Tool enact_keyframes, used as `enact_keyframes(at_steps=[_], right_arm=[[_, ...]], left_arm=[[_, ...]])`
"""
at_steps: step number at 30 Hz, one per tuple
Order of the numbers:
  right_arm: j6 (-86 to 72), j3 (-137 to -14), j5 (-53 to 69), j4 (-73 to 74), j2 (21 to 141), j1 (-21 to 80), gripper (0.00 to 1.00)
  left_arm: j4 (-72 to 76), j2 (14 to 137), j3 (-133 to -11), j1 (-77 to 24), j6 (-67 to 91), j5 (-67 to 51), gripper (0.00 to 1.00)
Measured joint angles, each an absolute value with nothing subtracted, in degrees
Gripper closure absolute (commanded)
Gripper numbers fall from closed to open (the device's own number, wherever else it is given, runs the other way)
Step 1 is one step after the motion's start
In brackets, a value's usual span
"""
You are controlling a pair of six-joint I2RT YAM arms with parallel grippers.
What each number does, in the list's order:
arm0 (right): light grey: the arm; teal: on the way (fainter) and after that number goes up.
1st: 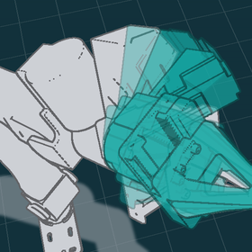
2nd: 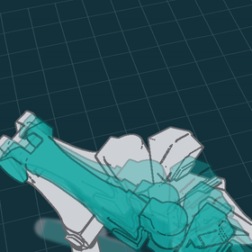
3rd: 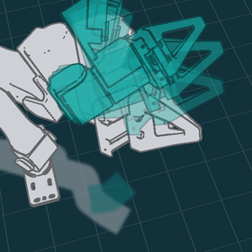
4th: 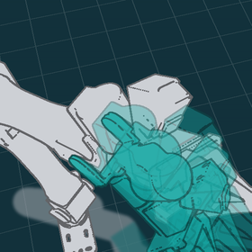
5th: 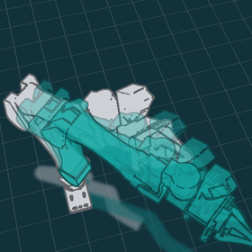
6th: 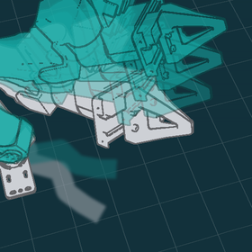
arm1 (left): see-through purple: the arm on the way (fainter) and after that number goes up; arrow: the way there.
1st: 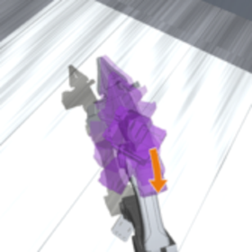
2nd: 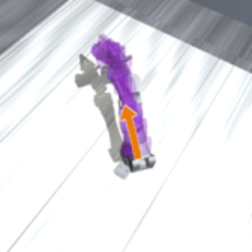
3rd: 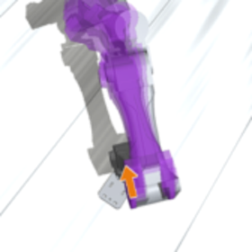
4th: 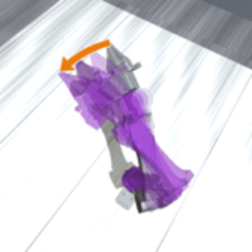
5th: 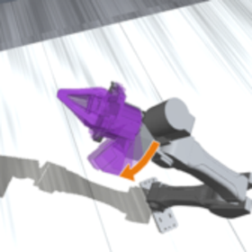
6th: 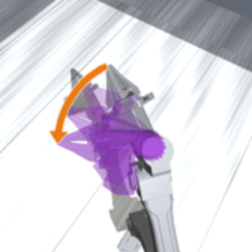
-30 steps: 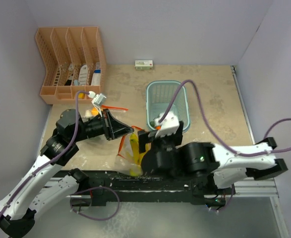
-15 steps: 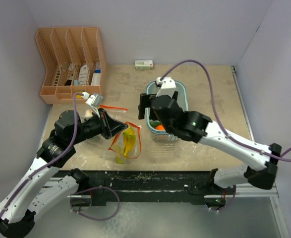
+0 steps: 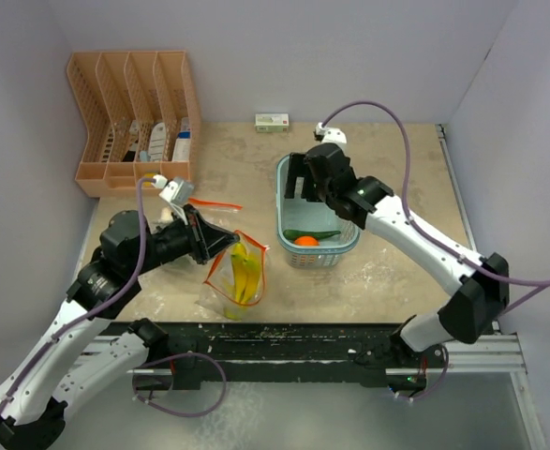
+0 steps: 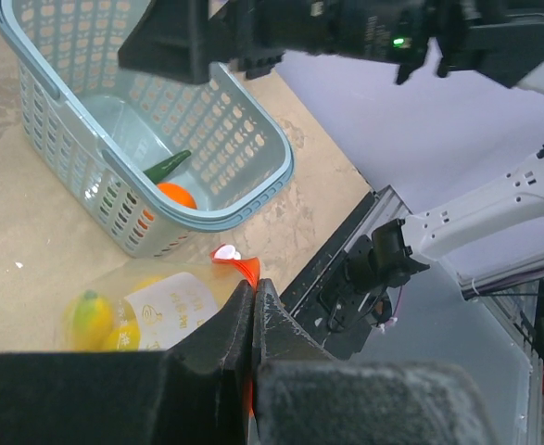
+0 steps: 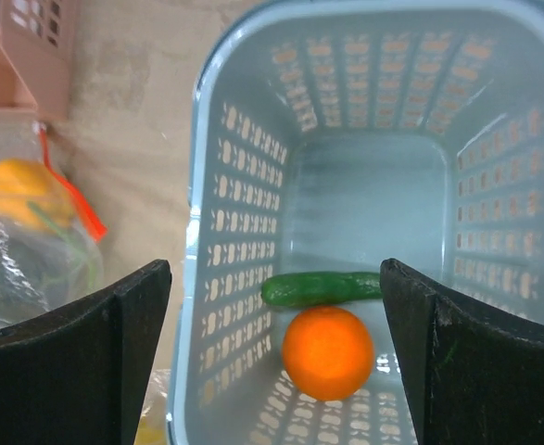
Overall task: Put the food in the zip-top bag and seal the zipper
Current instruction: Pick up the fake fruit from the bin.
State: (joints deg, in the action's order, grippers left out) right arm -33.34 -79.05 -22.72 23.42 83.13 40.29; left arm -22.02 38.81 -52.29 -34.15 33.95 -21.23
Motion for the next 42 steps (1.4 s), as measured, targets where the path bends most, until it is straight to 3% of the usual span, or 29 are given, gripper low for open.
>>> enact_keyframes(at_steps=[13, 29, 32, 38, 40, 42], right_arm=[[-33.34, -71.99, -16.69, 28.91, 90.43, 39.4, 0.03], [-31.27, -65.87, -7.22, 25.41, 98.94, 37.8, 0.05], [-30.76, -64.75, -5.93, 24.1, 100.2, 37.04, 0.21], [-29.63, -64.2, -3.4, 22.0, 101.08, 35.73, 0.76], [-29.39, -64.2, -3.25, 21.76, 100.99, 35.55, 0.86], [-29.32, -64.25, -3.25, 21.89, 100.6, 35.48, 0.89]], left_arm=[[-22.33, 35.9, -52.29, -34.15, 31.59, -21.06, 1.0], [-23.35, 35.44, -52.29, -34.15, 30.39, -20.69, 1.0], [-23.55, 35.48, -52.27, -34.15, 30.39, -20.29, 1.0], [-23.73, 35.7, -52.29, -34.15, 30.39, -19.49, 1.0], [-23.75, 35.83, -52.27, -34.15, 30.41, -19.31, 1.0], [-23.9, 35.88, -52.29, -34.15, 30.41, -19.14, 1.0]])
